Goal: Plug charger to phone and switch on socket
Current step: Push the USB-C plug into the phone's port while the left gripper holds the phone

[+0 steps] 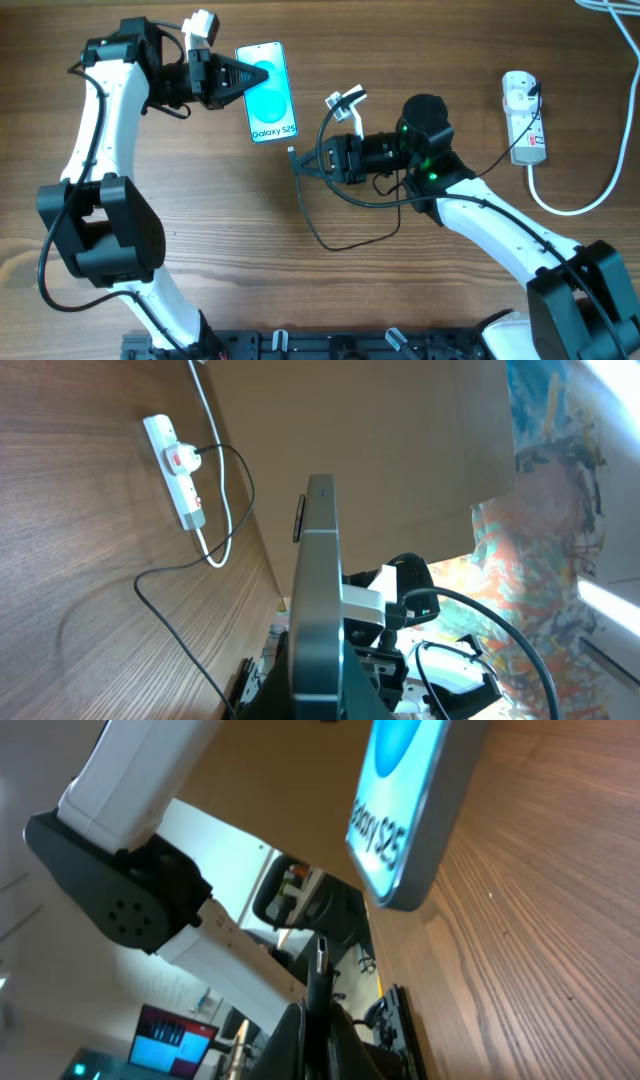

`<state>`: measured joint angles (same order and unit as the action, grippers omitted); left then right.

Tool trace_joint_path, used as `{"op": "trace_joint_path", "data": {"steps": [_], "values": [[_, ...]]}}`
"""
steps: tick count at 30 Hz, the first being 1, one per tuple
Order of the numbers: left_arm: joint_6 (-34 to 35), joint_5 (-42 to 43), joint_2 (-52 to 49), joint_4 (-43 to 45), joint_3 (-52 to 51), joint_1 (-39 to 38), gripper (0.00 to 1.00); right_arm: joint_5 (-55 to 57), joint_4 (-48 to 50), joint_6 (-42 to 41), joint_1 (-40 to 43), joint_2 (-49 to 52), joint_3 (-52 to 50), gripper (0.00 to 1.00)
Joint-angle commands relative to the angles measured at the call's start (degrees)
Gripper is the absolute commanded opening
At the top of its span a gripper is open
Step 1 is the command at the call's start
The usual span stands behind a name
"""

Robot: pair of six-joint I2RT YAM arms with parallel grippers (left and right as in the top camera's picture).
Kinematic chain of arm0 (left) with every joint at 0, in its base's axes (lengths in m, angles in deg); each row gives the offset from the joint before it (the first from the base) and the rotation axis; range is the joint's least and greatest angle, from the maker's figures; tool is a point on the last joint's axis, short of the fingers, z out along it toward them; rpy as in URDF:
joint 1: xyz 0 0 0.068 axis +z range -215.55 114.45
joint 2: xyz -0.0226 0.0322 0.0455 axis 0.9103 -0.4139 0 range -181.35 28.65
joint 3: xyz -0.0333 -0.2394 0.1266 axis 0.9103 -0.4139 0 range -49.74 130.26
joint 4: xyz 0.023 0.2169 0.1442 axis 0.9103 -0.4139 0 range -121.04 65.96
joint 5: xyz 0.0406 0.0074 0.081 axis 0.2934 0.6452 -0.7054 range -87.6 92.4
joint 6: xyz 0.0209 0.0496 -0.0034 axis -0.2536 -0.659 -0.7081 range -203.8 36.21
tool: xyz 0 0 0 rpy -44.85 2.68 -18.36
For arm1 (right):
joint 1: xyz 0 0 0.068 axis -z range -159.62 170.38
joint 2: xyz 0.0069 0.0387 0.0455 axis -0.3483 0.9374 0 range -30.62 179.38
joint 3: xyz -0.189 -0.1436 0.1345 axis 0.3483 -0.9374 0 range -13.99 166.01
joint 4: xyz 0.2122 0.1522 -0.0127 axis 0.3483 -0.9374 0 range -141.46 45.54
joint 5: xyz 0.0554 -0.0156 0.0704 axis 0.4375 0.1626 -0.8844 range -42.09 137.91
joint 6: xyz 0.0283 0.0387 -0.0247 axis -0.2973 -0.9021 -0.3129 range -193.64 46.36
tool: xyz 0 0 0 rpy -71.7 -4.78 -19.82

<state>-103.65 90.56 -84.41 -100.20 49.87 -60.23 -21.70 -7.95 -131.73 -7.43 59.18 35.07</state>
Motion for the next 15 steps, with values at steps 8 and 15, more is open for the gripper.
{"op": "trace_joint_path", "data": {"steps": [8,15], "values": [[-0.7,2.2,-0.4,0.1,0.8,-0.5,0.04,-2.1,8.7,-2.6,0.1,6.2,-0.1,0.04],[-0.7,2.2,-0.4,0.1,0.8,-0.7,0.04,-2.3,19.2,-9.4,0.1,8.3,-0.1,0.04]]}}
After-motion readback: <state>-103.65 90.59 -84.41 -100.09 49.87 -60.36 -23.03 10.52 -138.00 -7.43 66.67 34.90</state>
